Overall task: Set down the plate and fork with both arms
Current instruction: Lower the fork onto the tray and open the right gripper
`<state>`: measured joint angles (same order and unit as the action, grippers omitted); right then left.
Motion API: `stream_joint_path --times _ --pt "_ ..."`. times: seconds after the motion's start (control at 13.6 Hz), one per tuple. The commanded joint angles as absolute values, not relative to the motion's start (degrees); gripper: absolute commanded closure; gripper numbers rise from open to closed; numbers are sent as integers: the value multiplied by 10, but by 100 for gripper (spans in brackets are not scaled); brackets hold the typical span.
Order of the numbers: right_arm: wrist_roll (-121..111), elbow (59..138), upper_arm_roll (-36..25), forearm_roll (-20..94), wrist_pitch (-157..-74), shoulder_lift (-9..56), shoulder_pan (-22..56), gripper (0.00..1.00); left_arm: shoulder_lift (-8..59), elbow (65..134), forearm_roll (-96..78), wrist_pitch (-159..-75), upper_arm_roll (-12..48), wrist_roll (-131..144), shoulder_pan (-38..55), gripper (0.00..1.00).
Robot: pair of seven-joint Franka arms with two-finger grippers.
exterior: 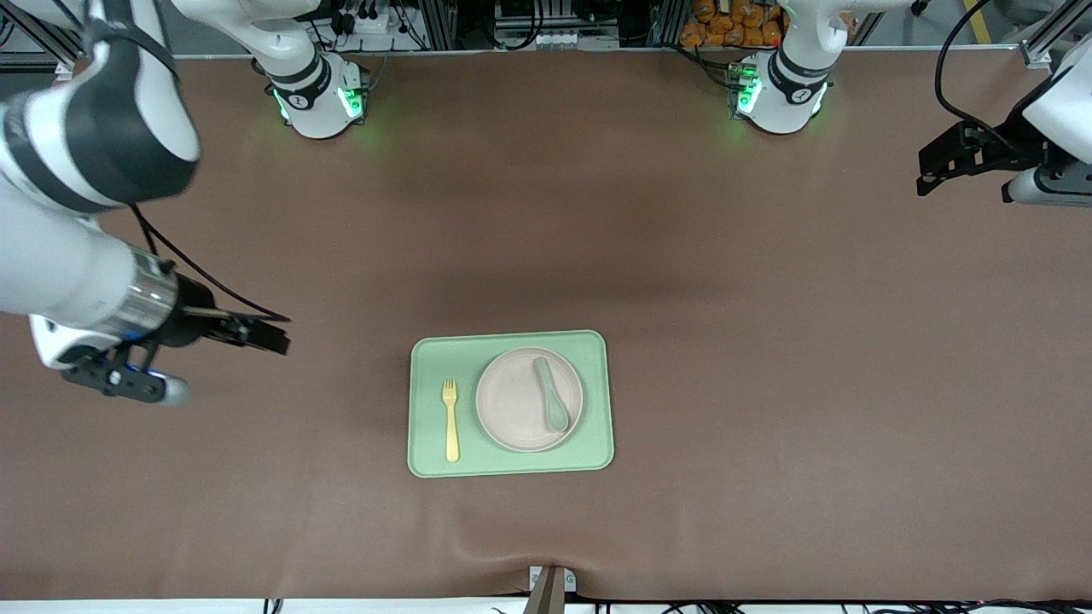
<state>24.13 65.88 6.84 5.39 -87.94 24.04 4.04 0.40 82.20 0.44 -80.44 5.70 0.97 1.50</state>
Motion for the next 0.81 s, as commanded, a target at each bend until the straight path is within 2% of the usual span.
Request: stream_joint_path --times 0.0,0.22,0.29,0.59,0.73 --pt "197 674 88 54 -836 191 3 0 4 817 4 -806 58 -2 12 0" --pt "146 683 60 50 -791 137 4 0 4 817 4 -806 59 -1 17 0" --pt "144 707 54 51 -782 115 4 0 4 817 4 -806 59 -1 16 0" --pt "84 907 40 41 -885 -9 8 0 4 817 5 -806 59 -1 13 0" --pt "79 957 40 39 -897 -42 6 0 3 817 6 -806 59 -1 13 0"
